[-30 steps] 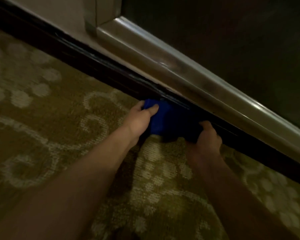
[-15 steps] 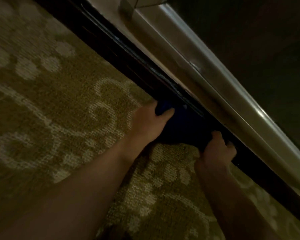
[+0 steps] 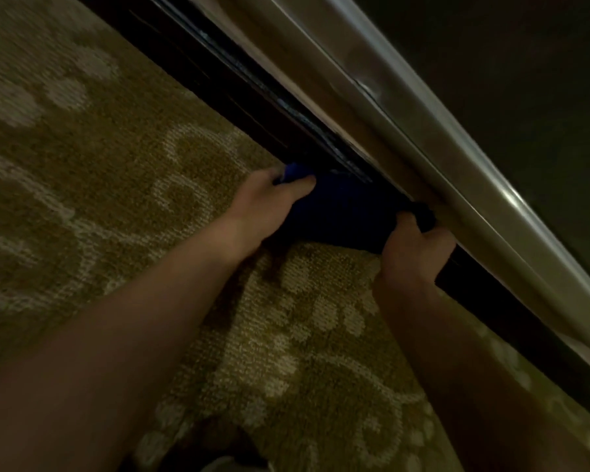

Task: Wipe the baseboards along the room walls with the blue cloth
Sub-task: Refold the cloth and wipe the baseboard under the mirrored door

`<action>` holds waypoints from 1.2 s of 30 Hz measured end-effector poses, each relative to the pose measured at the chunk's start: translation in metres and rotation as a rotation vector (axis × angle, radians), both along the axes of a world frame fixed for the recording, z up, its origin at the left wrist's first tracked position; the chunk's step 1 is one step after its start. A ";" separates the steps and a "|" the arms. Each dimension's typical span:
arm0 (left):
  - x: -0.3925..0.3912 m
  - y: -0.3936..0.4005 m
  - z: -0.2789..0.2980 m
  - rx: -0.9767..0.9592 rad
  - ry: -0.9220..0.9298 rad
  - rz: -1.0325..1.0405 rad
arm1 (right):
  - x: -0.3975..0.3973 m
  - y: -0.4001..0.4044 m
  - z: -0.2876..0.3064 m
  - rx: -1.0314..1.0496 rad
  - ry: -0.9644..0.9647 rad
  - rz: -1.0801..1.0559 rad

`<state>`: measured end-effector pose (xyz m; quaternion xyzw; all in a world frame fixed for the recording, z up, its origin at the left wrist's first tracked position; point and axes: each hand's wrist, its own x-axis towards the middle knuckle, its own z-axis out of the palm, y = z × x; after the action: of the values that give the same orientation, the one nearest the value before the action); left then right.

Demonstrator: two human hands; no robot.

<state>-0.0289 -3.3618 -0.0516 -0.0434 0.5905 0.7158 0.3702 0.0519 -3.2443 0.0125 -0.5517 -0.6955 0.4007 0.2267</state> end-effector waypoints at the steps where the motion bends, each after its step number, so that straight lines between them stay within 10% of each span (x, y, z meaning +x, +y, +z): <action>1: 0.000 0.002 0.000 -0.038 0.040 0.017 | -0.008 -0.008 0.003 0.042 -0.032 0.043; 8: 0.004 0.010 -0.008 -0.068 0.010 0.174 | -0.041 -0.038 0.007 0.110 -0.053 0.366; 16: 0.003 0.007 -0.007 -0.021 0.033 0.185 | -0.024 -0.030 -0.001 0.155 -0.053 0.195; 25: 0.017 0.007 -0.011 -0.044 -0.044 0.463 | -0.085 -0.078 0.014 0.445 -0.248 0.700; 36: 0.016 -0.001 -0.003 -0.036 0.000 0.282 | -0.041 -0.048 0.009 0.290 -0.253 0.302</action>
<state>-0.0126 -3.3627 -0.0548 -0.1327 0.5912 0.7501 0.2650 0.0109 -3.2923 0.0214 -0.4488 -0.8433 0.2535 0.1521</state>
